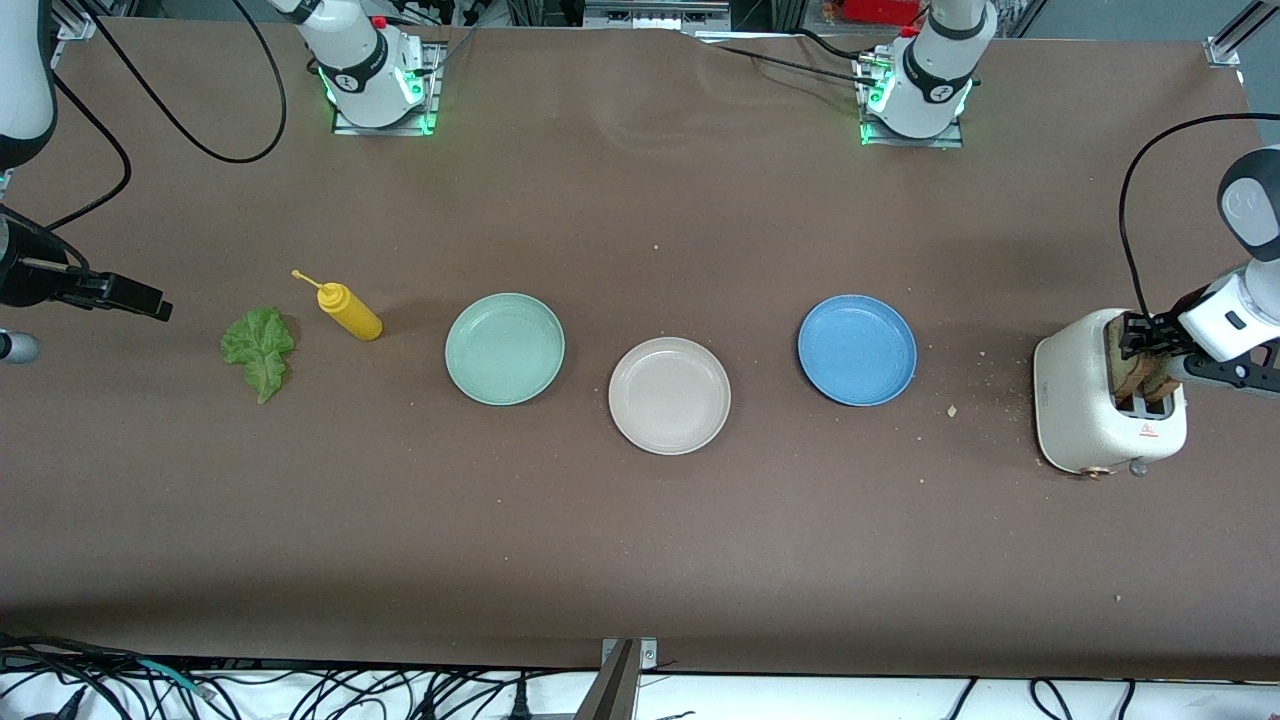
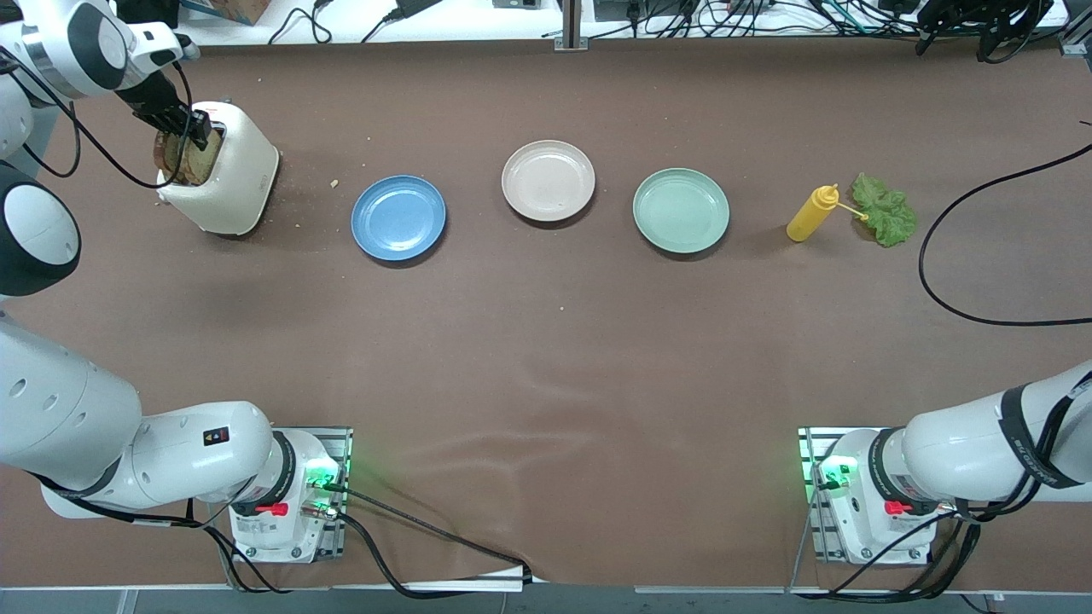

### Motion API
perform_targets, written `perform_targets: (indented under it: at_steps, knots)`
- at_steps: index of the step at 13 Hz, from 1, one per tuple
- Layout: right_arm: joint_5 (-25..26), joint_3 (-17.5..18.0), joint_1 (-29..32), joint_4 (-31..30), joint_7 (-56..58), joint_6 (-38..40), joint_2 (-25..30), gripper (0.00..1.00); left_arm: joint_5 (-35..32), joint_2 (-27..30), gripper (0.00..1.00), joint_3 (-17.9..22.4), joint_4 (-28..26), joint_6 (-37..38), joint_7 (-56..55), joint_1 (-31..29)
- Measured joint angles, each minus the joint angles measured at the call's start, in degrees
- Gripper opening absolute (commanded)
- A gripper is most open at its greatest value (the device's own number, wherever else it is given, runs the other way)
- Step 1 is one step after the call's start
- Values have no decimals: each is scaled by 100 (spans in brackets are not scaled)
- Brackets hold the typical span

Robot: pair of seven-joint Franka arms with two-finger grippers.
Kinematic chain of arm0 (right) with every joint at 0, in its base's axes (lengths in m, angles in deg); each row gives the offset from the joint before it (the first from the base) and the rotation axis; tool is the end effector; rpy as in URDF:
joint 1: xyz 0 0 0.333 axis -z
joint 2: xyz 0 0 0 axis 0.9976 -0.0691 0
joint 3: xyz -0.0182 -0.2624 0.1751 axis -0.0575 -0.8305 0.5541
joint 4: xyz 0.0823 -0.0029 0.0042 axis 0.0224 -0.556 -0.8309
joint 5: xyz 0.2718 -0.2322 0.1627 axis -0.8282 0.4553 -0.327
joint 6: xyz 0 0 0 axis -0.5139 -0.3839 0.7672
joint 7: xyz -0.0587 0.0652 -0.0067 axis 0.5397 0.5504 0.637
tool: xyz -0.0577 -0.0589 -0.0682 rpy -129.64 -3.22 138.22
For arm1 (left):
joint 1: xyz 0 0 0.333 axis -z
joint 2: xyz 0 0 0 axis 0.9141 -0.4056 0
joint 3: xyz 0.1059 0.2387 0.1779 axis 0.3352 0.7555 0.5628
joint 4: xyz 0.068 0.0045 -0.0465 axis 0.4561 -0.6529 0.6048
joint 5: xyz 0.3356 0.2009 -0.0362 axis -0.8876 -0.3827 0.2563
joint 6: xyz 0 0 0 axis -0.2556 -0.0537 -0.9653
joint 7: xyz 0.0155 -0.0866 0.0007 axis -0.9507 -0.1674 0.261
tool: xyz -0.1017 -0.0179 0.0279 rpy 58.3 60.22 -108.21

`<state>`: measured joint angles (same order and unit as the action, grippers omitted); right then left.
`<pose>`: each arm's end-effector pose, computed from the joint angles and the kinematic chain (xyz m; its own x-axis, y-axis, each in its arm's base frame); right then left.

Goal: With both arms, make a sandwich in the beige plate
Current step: 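Grasp the bread slice and lift it out of the toaster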

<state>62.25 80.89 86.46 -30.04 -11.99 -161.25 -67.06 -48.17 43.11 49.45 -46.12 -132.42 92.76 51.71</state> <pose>0.6081 -0.0564 0.5293 0.9858 -0.1457 -0.0841 -0.1471 -0.9890 -0.0118 0.5749 0.1723 0.3754 0.9789 -0.1982 -0.0489 -0.1975 -0.9801 0.0177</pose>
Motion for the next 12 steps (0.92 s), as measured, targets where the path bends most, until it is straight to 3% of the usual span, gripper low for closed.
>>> perform_targets:
  at_steps: [5,12]
  knots:
    - [-1,0,7,0,0,0,0,100,0,5,0,-1,706,619,35,-24]
    - [-2,4,8,1,0,0,0,100,64,18,0,-62,1972,2045,17,6]
